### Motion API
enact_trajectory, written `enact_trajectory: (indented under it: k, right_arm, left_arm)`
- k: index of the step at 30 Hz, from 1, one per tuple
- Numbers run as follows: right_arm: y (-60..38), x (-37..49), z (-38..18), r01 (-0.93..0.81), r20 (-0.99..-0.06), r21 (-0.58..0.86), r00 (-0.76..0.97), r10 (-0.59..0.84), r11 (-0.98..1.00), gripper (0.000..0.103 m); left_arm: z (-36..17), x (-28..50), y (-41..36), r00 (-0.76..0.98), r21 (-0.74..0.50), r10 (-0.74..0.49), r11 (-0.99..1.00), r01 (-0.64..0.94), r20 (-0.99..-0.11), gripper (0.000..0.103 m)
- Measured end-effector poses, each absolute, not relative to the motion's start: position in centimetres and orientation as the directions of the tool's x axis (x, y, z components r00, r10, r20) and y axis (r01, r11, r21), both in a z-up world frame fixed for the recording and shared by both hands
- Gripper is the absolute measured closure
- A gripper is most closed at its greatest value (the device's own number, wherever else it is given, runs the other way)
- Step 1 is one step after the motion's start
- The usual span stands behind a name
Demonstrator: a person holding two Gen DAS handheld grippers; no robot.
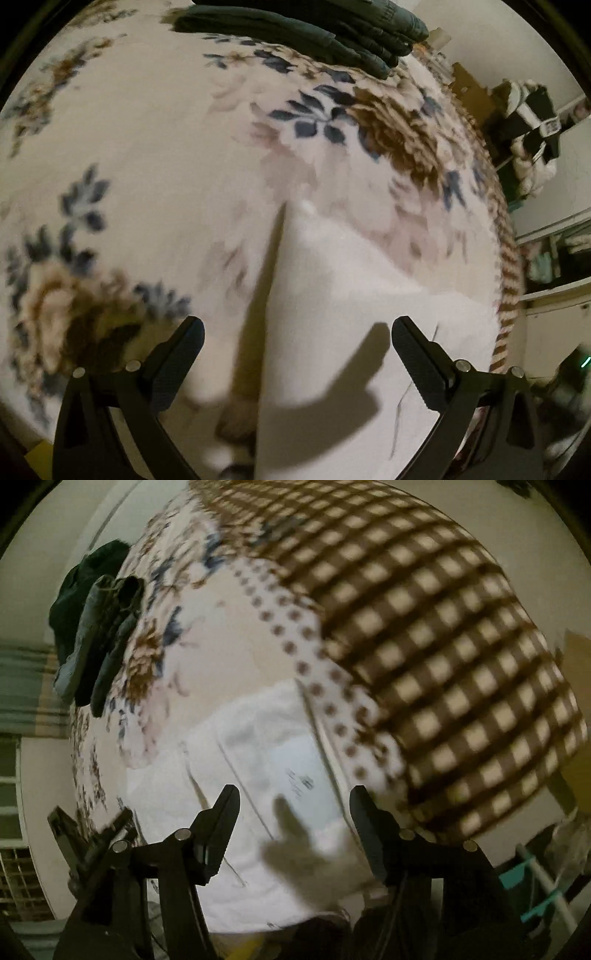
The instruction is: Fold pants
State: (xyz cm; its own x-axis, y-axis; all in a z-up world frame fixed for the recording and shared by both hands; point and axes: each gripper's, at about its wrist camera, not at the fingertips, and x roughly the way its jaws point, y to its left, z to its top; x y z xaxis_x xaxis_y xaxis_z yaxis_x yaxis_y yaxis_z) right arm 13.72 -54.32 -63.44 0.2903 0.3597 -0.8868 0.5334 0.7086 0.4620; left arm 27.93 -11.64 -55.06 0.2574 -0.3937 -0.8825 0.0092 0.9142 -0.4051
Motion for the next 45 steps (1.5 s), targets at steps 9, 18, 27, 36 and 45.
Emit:
enact_trajectory:
  k: [9, 18, 27, 36, 45]
  right_arm:
    - [-52.7, 6.9, -70.6, 0.749, -0.758, 0.575, 0.337, 0.558, 0.329, 0.049]
    - [-51.4, 5.0, -67.0, 0.717, -0.852, 0.506, 0.329, 0.407, 0.480, 0.089]
    - [-53.0, 9.3, -64.6, 0.603, -0.891, 0.454, 0.308, 0.334, 0.656, 0.039]
    - [-55.3, 18.0, -70.7, 0.521, -0.766, 0.638, 0.355, 0.537, 0.567, 0.016]
    - [-54.7, 18.2, -69.5, 0.538, -0.806, 0.592, 0.407, 0.430, 0.600, 0.098]
  left_arm:
    - [-56.7, 29.4, -10.8, 0.292, -0.494, -0.471, 0.870, -0.007, -0.833, 0.067]
    - [-56.1, 30.1, -10.8, 0.283, -0.499, -0.482, 0.867, 0.014, -0.829, 0.066]
    - [-56.8, 30.3, -11.6, 0.227, -0.557, -0.539, 0.830, -0.020, -0.811, 0.025]
    - [-56.8, 29.7, -10.9, 0.301, -0.555, -0.533, 0.832, 0.016, -0.791, 0.069]
    - [-57.3, 30.0, -10.1, 0.291, -0.548, -0.534, 0.836, 0.036, -0.794, 0.076]
